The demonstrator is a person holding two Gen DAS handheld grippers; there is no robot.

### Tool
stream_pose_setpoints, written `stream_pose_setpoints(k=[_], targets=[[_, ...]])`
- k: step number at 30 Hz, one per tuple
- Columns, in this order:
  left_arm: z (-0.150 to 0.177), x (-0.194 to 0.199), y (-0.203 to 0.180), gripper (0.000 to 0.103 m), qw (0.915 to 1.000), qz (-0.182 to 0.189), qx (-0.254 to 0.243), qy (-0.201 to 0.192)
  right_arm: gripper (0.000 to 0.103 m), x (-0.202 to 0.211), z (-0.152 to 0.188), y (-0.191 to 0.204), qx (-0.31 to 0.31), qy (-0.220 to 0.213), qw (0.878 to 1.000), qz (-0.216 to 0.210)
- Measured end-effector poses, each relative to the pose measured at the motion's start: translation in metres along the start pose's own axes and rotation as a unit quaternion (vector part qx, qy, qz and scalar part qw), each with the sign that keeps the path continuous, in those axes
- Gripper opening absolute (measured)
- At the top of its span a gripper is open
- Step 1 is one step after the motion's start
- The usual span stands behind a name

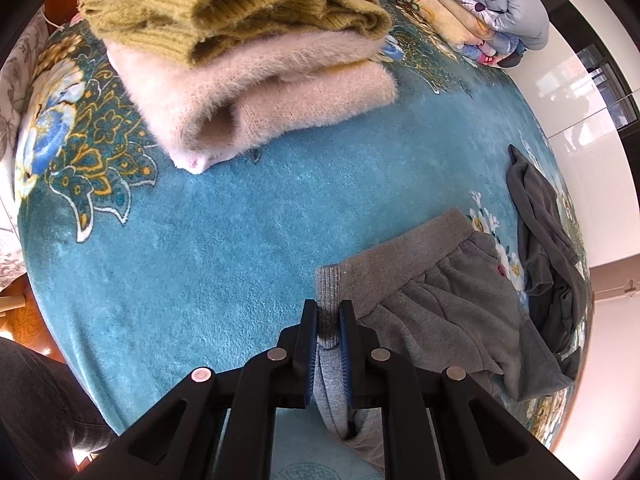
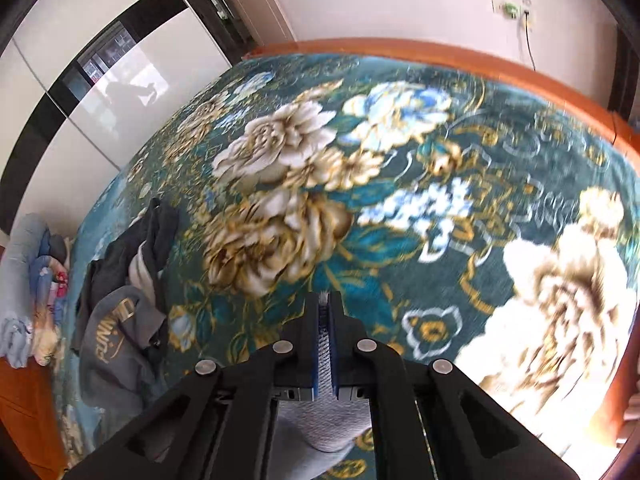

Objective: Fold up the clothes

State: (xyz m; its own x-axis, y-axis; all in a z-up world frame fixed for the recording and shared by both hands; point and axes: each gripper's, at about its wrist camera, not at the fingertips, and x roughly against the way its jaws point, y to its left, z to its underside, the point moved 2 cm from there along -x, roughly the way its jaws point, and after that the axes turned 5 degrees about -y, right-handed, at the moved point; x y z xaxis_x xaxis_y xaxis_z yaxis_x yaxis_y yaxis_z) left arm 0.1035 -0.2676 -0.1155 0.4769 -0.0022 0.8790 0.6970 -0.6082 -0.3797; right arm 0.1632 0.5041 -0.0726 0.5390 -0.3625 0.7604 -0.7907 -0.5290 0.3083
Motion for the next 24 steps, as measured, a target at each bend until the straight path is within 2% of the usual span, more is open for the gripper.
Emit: stream_pose_setpoints(k=[4,7,12,20,21,23,24], targets=[[0.000,-0.001,-0.001,0.012,1.0000,-0.003,0.000,0.001,0.004,-0.024,0.008,-0.012,0.019,0.028,0.998,0.044],[0.001,-0.001,-0.001,0.012,1.0000,-0.005,-0.001,0.002,0.004,-0.042,0.021,-0.027,0.012,0.049,0.997,0.060],[0.001,-0.002,-0.001,0.012,1.0000,-0.008,-0.001,0.004,0.005,-0.041,0.017,-0.034,0.002,0.058,0.997,0.046],[0.001,-0.001,0.003,0.012,1.0000,-0.003,0.005,0.007,0.005,-0.014,-0.006,-0.039,-0.010,0.034,0.999,0.017],[0.001,-0.001,0.004,0.012,1.0000,-0.002,0.006,0.007,0.007,-0.009,-0.005,-0.040,-0.009,0.033,0.999,0.008],[0.001,0.000,0.004,0.012,1.0000,0.003,0.006,0.006,0.019,0.000,0.003,-0.046,-0.008,0.036,0.999,-0.006],[0.001,0.001,0.004,0.012,0.9999,0.005,0.006,0.006,0.030,0.002,0.010,-0.051,-0.010,0.040,0.999,-0.014]])
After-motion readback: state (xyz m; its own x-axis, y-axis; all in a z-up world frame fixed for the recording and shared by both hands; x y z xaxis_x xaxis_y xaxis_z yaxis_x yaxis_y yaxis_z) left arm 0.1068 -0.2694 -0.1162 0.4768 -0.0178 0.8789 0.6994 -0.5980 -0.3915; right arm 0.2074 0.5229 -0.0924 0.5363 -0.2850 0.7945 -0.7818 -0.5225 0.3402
